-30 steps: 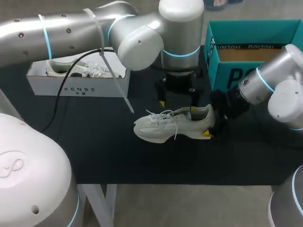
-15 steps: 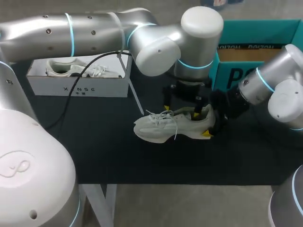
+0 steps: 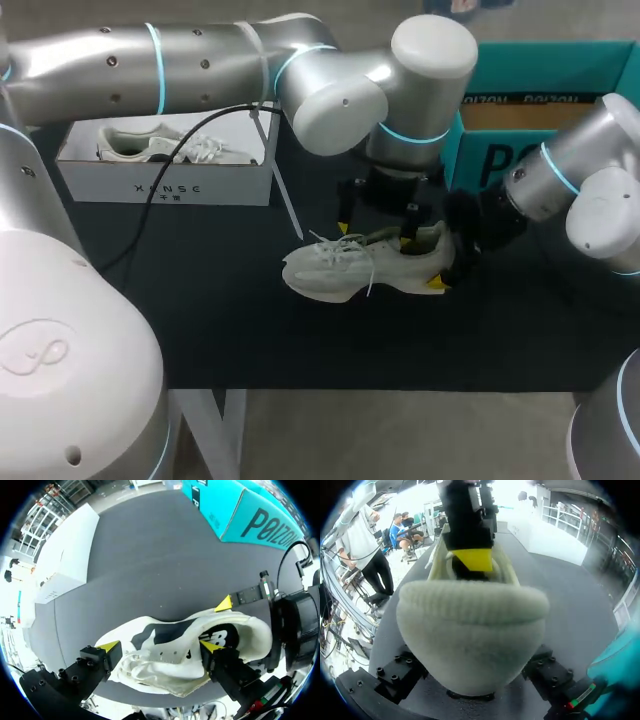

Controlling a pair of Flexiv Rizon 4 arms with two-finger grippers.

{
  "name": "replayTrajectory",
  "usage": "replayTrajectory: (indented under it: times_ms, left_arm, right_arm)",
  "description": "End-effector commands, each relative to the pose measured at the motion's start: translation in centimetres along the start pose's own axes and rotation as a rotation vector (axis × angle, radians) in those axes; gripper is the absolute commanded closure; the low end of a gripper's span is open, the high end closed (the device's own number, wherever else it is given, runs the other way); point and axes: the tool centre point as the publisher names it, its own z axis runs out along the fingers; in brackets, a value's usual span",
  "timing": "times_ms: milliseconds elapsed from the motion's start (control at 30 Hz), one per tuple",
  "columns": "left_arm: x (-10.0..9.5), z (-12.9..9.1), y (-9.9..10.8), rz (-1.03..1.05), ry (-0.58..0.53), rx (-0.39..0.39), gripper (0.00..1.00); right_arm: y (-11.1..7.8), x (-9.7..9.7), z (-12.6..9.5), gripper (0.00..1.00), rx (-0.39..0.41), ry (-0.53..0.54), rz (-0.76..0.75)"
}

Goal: Take the shoe out of the shoebox, open the shoe tongue, remove and reinsert the insole, then place the shoe into the shoebox

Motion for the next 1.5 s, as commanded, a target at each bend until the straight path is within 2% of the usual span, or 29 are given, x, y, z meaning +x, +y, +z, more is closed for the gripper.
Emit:
replayTrajectory:
  times_ms: [33, 67, 100, 133, 200, 433, 600, 700, 1067, 1300, 1500]
  left_arm:
    - [-1.9, -1.8, 0.4, -0.023, 0.008, -0.006, 0.0]
    - [-2.1, -1.9, 0.4, -0.03, 0.011, -0.012, 0.02]
    - [-2.4, -2.1, 0.3, -0.048, 0.026, -0.02, 0.15]
    - [-2.5, -2.3, 0.3, -0.059, 0.04, -0.03, 0.58]
    - [-2.5, -2.4, 0.4, -0.072, 0.076, -0.053, 1.0]
    - [-0.6, -2.7, 1.5, -0.069, 0.239, -0.167, 1.0]
    - [0.1, -2.0, 1.8, -0.071, 0.253, -0.188, 1.0]
    - [-0.2, -2.6, 1.9, -0.079, 0.271, -0.181, 1.0]
    - [-4.0, -5.9, 2.0, -0.151, 0.327, -0.102, 1.0]
    - [-7.2, -5.2, 3.2, -0.203, 0.225, -0.061, 1.0]
    - [-10.2, -3.0, 4.3, -0.278, 0.137, -0.073, 1.0]
  right_arm:
    - [0.1, -0.1, 0.1, 1.0, 0.003, 0.0, 0.0]
    - [0.1, -0.1, 0.1, 1.0, 0.003, 0.0, 0.0]
    - [0.1, -0.1, 0.1, 1.0, 0.003, 0.0, 0.0]
    - [0.1, -0.1, 0.1, 1.0, 0.003, 0.0, 0.0]
    - [0.1, -0.1, 0.1, 1.0, 0.003, 0.0, 0.0]
    - [0.1, -0.1, 0.1, 1.0, 0.003, 0.0, 0.0]
    - [0.1, -0.1, 0.1, 1.0, 0.003, 0.0, 0.0]
    - [0.1, -0.1, 0.1, 1.0, 0.003, 0.0, 0.0]
    - [0.1, -0.1, 0.1, 1.0, 0.003, 0.0, 0.0]
    - [0.1, -0.1, 0.1, 1.0, 0.003, 0.0, 0.0]
    - [0.1, -0.1, 0.1, 1.0, 0.003, 0.0, 0.0]
